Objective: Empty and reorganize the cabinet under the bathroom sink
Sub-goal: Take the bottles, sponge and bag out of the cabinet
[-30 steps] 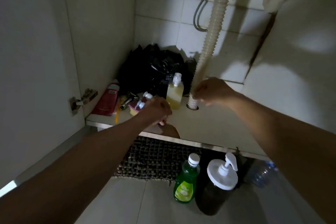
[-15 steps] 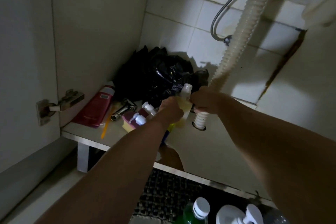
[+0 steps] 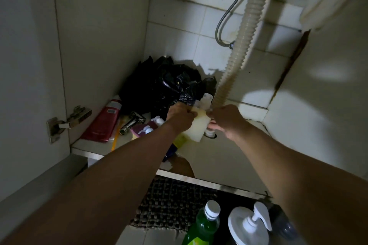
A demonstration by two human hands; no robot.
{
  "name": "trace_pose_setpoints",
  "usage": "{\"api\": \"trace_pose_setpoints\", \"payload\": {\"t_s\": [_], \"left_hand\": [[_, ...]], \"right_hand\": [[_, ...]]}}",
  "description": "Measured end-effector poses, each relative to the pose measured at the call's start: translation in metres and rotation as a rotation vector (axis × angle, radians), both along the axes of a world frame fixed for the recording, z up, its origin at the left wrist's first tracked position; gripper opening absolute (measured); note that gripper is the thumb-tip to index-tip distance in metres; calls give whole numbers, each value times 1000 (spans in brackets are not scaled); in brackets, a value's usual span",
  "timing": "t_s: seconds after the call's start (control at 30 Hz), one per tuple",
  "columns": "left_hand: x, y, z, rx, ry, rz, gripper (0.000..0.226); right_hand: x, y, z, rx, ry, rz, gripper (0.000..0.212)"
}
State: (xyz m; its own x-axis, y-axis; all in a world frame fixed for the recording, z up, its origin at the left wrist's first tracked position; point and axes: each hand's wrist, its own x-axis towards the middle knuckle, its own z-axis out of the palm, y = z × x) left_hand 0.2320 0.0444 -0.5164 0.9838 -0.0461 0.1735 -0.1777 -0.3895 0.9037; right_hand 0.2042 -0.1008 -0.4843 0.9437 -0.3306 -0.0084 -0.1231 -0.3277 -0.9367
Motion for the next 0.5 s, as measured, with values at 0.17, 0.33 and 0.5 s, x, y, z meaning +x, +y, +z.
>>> {"api": "trace_pose_setpoints", "payload": {"t_s": [0.17, 0.33, 0.5], "left_hand": [[-33, 2, 40, -18, -39, -58, 30], [-58, 26, 60, -105, -5, -120, 20], [-108, 66, 65, 28, 28, -190, 18]], "right_hand": [[-39, -6, 34, 36, -63, -5, 32], [-82, 6, 69, 47, -83, 16, 31], [-132, 36, 65, 94, 16, 154, 32]]}}
